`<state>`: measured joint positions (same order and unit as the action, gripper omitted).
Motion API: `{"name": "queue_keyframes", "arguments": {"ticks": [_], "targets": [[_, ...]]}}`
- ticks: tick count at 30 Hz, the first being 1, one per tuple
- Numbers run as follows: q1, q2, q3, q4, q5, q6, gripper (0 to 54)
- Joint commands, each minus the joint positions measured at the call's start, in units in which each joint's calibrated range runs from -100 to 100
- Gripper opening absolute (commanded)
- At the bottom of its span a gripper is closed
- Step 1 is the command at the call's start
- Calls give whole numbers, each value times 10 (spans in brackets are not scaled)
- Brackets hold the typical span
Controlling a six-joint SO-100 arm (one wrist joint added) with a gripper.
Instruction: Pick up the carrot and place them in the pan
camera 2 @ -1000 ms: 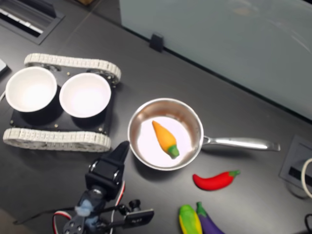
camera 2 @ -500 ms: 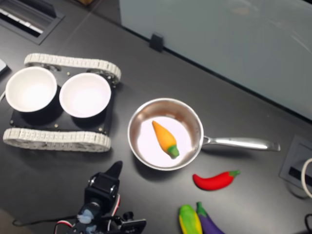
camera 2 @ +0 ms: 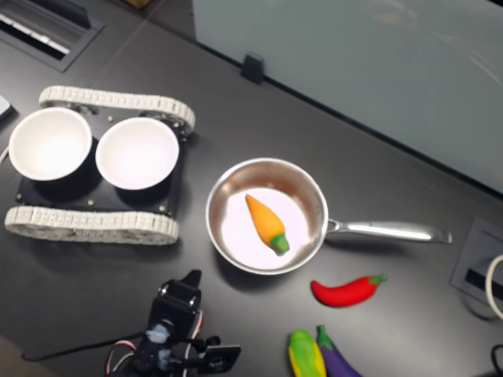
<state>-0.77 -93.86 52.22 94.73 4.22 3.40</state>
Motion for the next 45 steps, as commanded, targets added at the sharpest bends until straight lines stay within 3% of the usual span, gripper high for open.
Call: {"name": "queue_keyframes", "arguments": {"ticks": [1, 16, 45], "targets": [[11, -16, 55, -56, 2, 6, 1], [-7, -16, 227, -149, 19, 6, 1], [31, -16, 228, -148, 0, 4, 1]]}}
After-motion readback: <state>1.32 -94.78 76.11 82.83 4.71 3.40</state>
